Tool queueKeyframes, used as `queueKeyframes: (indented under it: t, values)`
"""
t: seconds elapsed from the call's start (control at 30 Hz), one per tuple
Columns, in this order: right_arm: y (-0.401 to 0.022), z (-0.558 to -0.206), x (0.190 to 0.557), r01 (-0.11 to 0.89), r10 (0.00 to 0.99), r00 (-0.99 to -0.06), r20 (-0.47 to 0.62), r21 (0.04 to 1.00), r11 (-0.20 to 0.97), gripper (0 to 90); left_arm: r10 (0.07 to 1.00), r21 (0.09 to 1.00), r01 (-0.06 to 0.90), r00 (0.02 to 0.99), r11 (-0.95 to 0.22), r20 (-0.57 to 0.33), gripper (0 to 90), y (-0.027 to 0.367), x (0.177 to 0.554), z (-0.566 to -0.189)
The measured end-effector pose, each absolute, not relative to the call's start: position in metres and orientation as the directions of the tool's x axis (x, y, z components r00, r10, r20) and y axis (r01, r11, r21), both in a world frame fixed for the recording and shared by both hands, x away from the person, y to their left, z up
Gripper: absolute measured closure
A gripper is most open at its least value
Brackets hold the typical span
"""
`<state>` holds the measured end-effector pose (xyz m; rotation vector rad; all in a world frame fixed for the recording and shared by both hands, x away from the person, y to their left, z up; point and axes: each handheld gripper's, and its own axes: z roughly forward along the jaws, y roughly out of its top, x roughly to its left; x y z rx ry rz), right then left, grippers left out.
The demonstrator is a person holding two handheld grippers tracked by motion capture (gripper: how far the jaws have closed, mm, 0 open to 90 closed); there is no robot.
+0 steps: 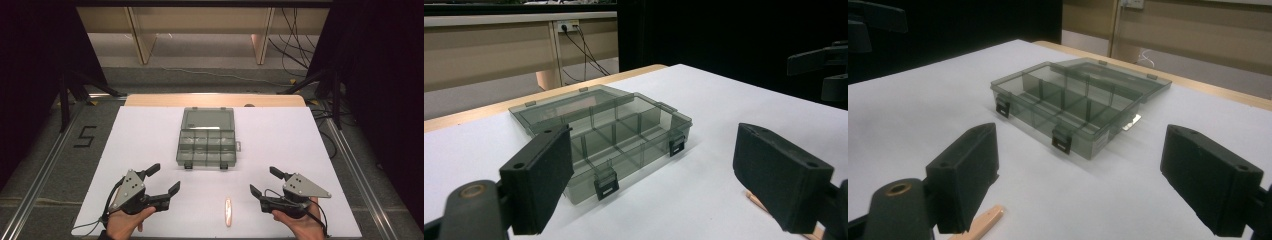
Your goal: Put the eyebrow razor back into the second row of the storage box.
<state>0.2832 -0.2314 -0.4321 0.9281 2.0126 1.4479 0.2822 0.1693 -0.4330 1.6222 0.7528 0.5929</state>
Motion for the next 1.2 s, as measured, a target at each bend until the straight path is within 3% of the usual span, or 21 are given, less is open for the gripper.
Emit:
queueKeyframes:
  t: [0.43, 1.2]
  values:
    - [-0.228, -0.426, 0.288, 0.264, 0.745, -0.665, -0.055, 0.916, 0.303, 16.6, 0.752, 0.983, 0.159, 0.658, -0.097, -0.033, 16.1, 0.169, 0.282, -0.433]
    - [-0.189, -0.425, 0.306, 0.458, 0.649, -0.761, -0.025, 0.687, 0.564, 25.4, 0.752, 0.982, 0.158, 0.659, -0.102, -0.028, 16.1, 0.168, 0.284, -0.434]
